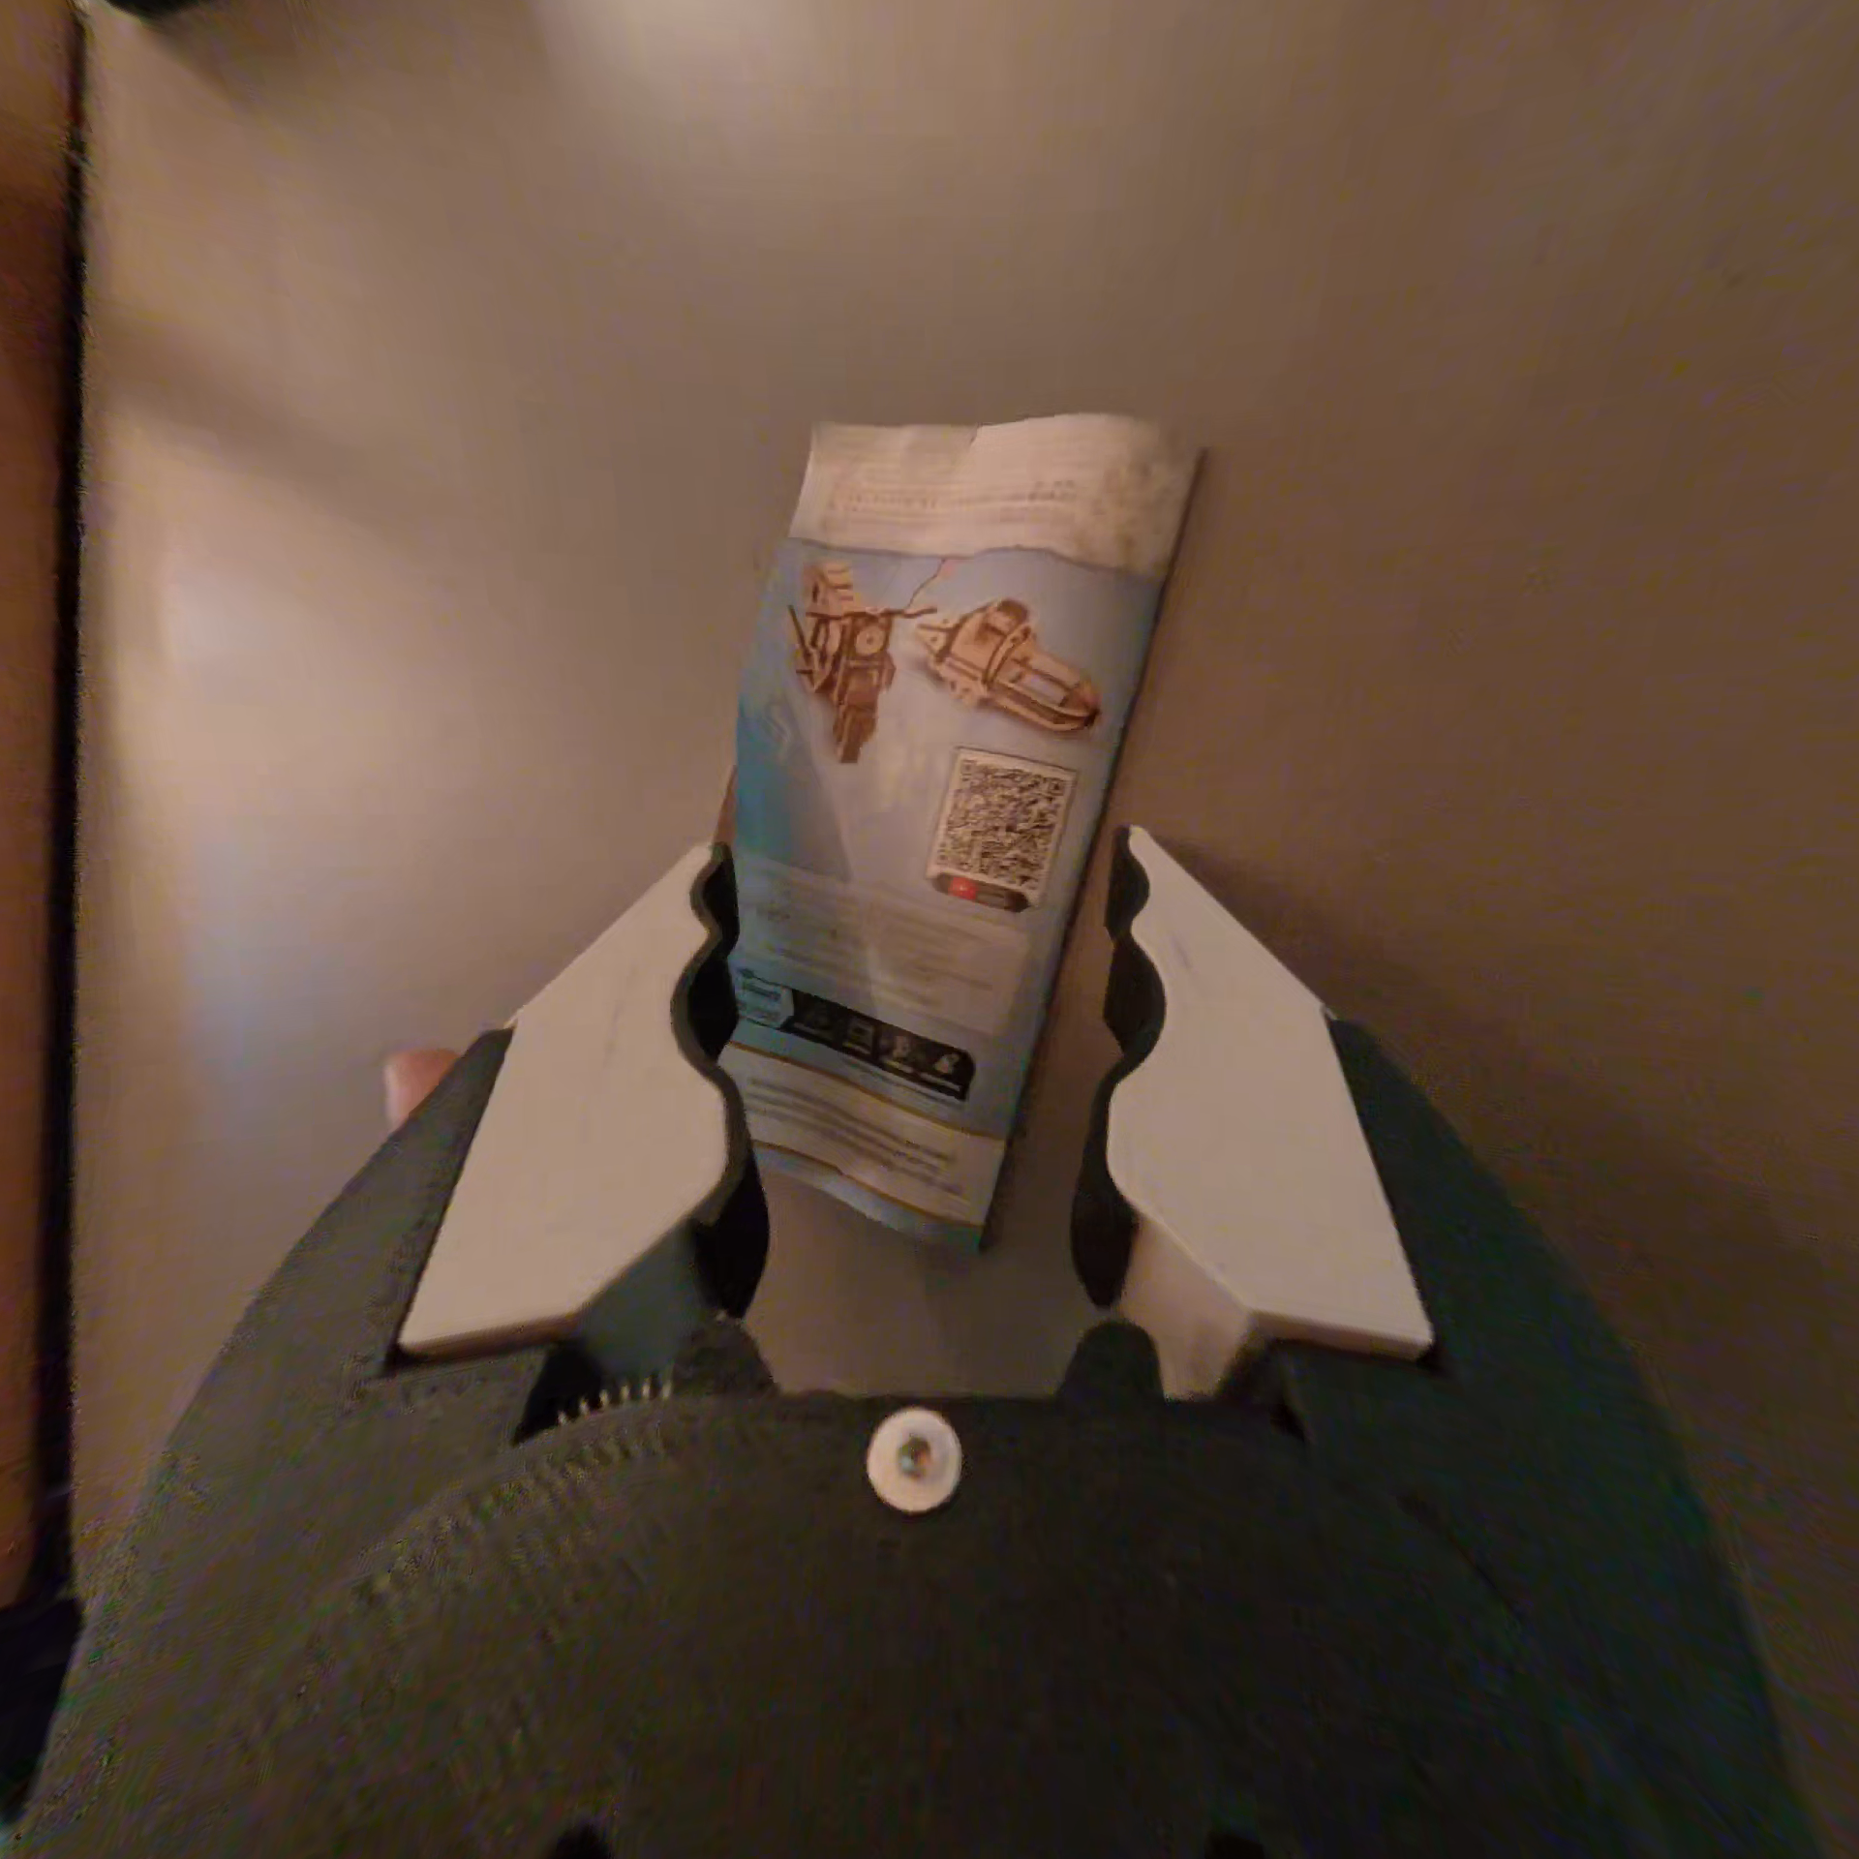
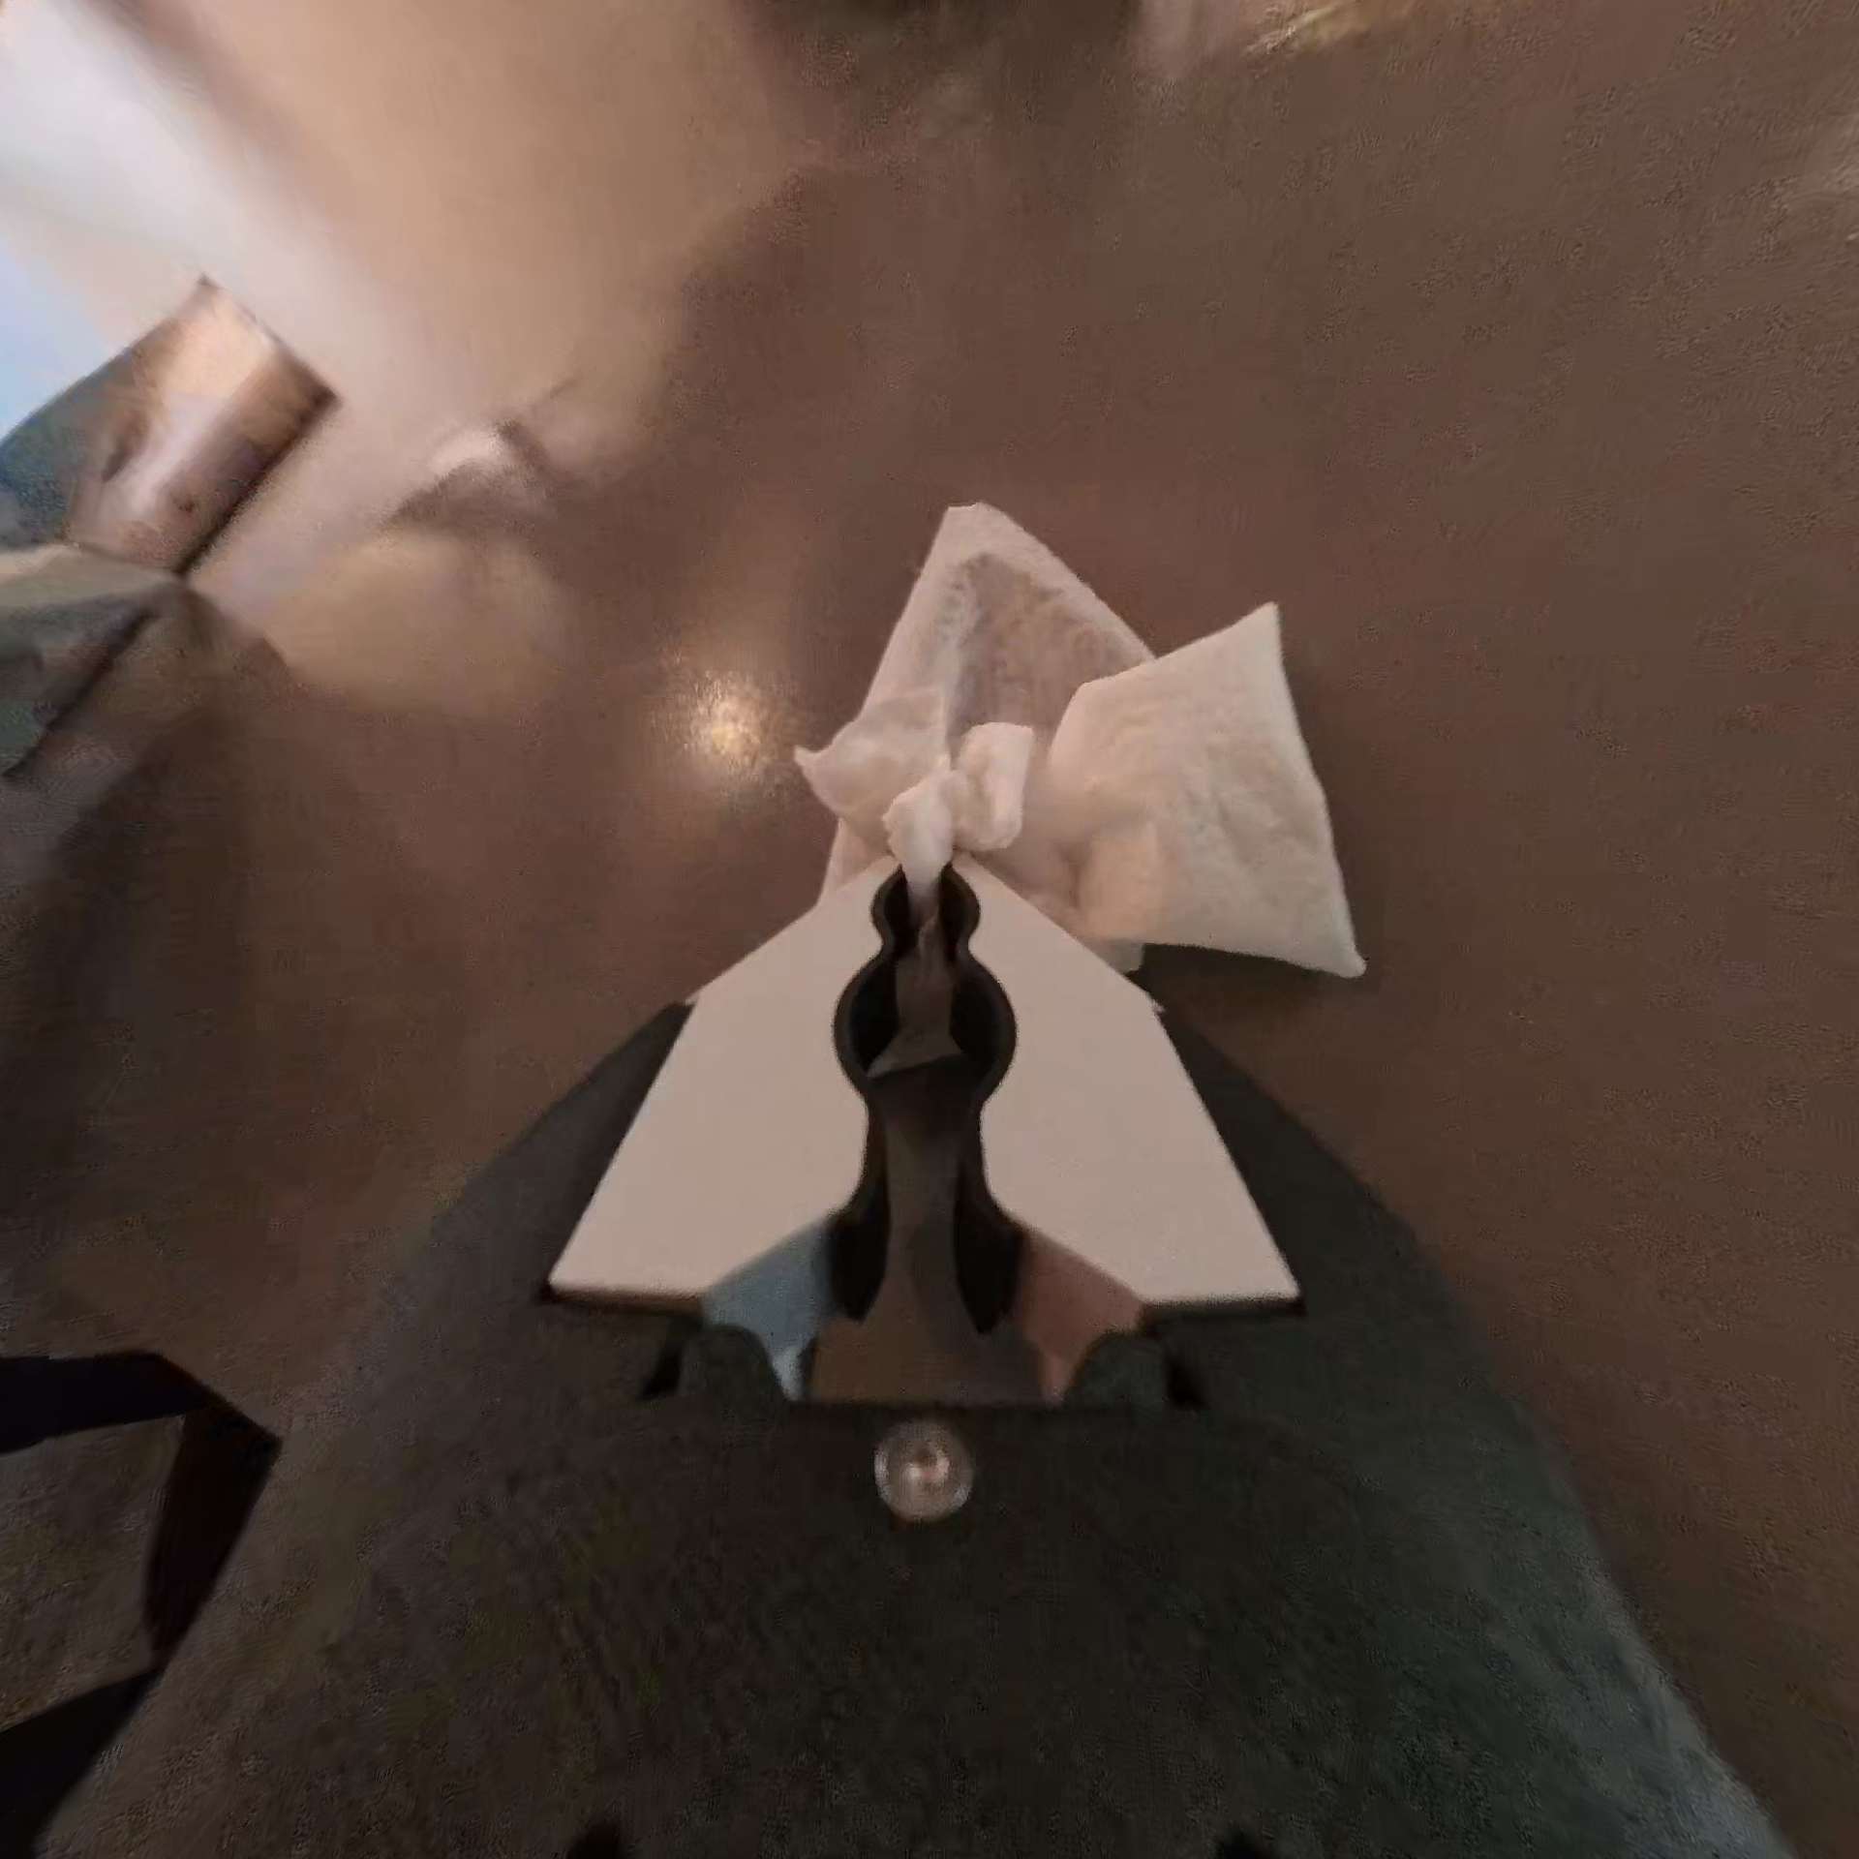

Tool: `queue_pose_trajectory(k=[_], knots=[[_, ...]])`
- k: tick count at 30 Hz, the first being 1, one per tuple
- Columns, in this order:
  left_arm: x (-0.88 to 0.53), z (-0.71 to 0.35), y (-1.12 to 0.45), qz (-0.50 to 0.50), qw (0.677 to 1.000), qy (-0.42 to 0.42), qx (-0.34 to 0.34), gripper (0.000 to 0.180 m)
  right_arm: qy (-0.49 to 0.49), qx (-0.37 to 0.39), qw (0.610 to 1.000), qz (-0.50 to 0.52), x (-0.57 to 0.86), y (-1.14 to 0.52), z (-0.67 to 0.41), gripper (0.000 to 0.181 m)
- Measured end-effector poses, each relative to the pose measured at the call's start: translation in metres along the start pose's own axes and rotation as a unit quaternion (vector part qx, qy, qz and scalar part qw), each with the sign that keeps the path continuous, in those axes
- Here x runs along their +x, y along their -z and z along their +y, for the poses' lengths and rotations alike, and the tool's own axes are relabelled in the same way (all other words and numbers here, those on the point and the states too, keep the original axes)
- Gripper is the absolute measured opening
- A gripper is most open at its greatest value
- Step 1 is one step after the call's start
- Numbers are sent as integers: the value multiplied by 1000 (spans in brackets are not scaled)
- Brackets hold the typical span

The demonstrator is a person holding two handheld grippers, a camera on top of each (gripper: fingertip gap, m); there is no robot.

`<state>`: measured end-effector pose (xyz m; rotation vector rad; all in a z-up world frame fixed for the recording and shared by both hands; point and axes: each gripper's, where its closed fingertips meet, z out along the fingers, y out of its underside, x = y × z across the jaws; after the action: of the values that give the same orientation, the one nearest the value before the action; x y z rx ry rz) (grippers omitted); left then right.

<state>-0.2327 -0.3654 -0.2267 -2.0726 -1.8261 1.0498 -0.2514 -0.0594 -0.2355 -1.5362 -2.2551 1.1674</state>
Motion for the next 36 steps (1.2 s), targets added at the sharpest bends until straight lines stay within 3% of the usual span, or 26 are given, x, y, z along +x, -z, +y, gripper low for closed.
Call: queue_pose_trajectory(k=[1, 2, 6, 9, 13, 18, 21, 23, 27, 29, 33, 36], knots=[[-1, -1, -2, 14, 1000, 2, -6, 72, 5, 0, 1000, 3, -1, 2, 2, 5], [-2, -1, -5, 28, 1000, 3, -14, 73, 2, 0, 1000, 0, -1, 3, 3, 4], [17, 1, -8, 136, 989, 40, -47, 34, -76, -5, 996, -54, -1, 8, 7, 3], [27, -6, -7, 139, 989, 38, -42, 4, -107, -17, 991, -76, 1, 14, 11, 2], [76, -34, -3, 172, 984, 21, -35, 0, -60, -23, 997, -38, 4, 26, 23, 3], [203, -95, 13, 294, 955, 37, -24, 0, -75, 31, 997, -16, -5, 46, 45, 3], [255, -129, 21, 280, 960, 6, -18, 0, -93, 40, 995, -15, -6, 52, 52, 3], [263, -152, 44, 279, 960, 10, 26, 0, -95, 38, 995, -18, -5, 53, 52, 3], [184, -154, 67, 184, 975, 27, 120, 41, -118, 33, 992, -34, -3, 54, 51, 2], [125, -134, 66, 134, 980, 59, 133, 50, -120, 35, 991, -38, -3, 54, 51, 3], [53, -91, 54, 110, 981, 114, 113, 71, -123, 38, 991, -41, -2, 55, 49, 3], [56, -67, 36, 177, 969, 163, 51, 71, -125, 39, 990, -41, -1, 55, 49, 3]])
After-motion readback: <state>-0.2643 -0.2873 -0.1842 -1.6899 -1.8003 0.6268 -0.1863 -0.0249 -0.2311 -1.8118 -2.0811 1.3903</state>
